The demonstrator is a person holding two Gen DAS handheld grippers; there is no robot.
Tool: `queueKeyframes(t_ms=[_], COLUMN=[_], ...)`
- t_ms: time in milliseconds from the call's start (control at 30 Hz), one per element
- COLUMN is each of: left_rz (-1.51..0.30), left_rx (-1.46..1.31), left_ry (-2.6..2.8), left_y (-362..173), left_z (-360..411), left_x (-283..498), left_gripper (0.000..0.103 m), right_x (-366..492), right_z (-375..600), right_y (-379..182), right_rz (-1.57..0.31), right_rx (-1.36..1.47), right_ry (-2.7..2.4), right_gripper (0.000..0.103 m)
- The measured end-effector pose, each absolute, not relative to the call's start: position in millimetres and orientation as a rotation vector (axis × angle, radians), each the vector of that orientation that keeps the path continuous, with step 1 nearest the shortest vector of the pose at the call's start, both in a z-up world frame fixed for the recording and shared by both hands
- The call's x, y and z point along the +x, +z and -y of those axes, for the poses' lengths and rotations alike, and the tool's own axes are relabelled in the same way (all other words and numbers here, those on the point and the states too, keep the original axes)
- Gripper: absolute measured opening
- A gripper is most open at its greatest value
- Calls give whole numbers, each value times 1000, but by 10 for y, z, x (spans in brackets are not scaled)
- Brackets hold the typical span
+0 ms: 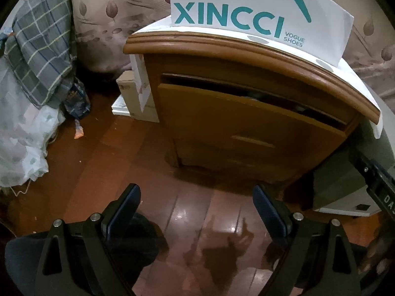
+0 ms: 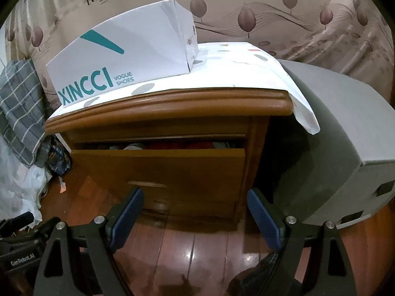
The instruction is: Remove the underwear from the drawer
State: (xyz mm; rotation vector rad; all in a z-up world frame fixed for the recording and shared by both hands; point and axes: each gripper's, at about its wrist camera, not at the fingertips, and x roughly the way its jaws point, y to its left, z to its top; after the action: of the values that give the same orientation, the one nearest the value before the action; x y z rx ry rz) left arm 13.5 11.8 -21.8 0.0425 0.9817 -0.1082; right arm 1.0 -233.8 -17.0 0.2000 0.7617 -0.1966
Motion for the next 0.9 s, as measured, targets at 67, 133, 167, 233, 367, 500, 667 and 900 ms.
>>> queueKeyframes(t_ms=[67, 133, 167, 233, 367, 500, 667, 900], left_rz=[-988, -989, -989, -991, -1002, -1003, -981, -990], left_rx=[36, 31, 29, 14, -15, -76, -212, -391], left_ry=[-110, -112, -111, -115, -122, -139, -188, -220], left_y=[-234, -236, -235, -240, -252, -256, -257, -404], left_z=[-103, -96, -93, -93, -97, -121, -179, -232], left_x=[172, 208, 228, 265, 344, 455, 621, 981], left_gripper=[91, 91, 91, 91, 91, 91, 90, 90], right_x=[9, 8, 6, -1, 4, 26, 33, 49], right_z=[2352, 2357, 2363, 2370, 2387, 2399, 2408, 2436], right_y=[-168, -163, -157, -153, -153, -162, -167, -189], right_rz=[-760, -757, -755, -752, -755, -761, -769, -779], right_rx=[207, 205, 206, 208, 221, 222, 232, 255], right_ry=[-200, -209, -212, -215, -215, -212, -210, -202], right_gripper=[88, 88, 88, 88, 88, 88, 88, 88])
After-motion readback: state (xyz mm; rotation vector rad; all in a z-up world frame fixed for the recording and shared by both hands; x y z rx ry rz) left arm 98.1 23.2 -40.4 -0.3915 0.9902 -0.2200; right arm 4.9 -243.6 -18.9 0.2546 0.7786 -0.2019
